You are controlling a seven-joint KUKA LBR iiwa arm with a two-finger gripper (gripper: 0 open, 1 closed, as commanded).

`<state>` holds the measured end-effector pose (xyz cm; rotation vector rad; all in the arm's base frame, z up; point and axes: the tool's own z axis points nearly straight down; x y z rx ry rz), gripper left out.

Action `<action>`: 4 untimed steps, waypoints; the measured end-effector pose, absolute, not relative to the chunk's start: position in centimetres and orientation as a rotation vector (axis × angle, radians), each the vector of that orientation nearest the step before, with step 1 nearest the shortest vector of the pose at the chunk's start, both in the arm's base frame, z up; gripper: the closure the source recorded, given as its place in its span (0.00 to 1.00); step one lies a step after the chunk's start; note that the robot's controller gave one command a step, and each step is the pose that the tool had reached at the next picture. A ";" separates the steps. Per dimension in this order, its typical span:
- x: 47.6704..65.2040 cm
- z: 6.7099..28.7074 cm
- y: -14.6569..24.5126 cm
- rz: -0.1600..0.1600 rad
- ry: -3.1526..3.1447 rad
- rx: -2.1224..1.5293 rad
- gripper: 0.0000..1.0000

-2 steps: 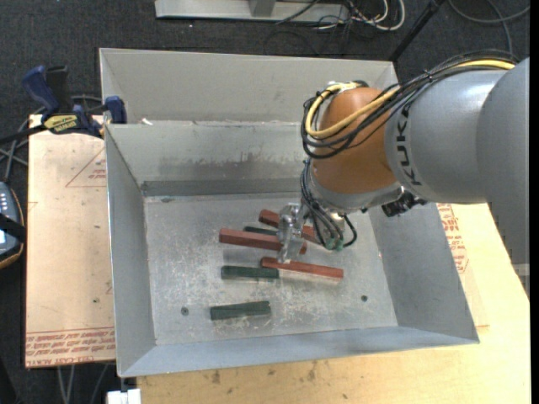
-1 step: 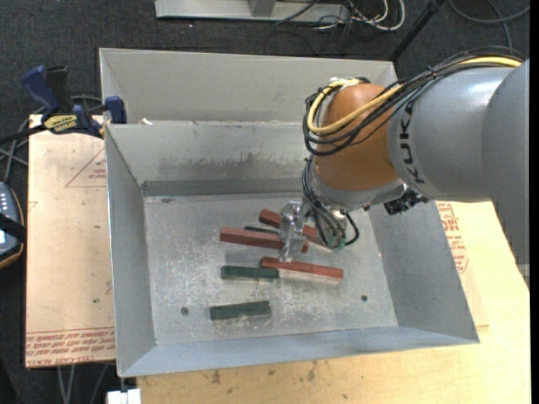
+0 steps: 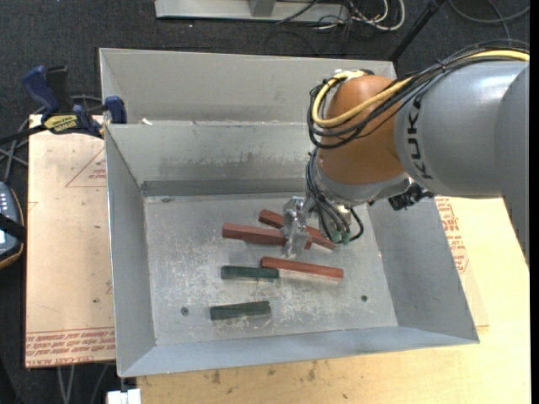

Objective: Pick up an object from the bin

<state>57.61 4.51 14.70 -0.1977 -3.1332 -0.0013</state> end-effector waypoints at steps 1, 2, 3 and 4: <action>57.8 15.8 4.5 -0.003 -3.141 -0.198 1.00; 57.8 16.1 4.5 -0.003 -3.142 -0.199 1.00; 57.8 16.3 4.5 -0.002 -3.139 -0.199 1.00; 57.8 16.8 4.5 -0.002 -3.136 -0.199 1.00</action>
Offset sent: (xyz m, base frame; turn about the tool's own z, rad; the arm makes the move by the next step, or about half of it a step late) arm -0.0002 0.0000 0.0022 0.0000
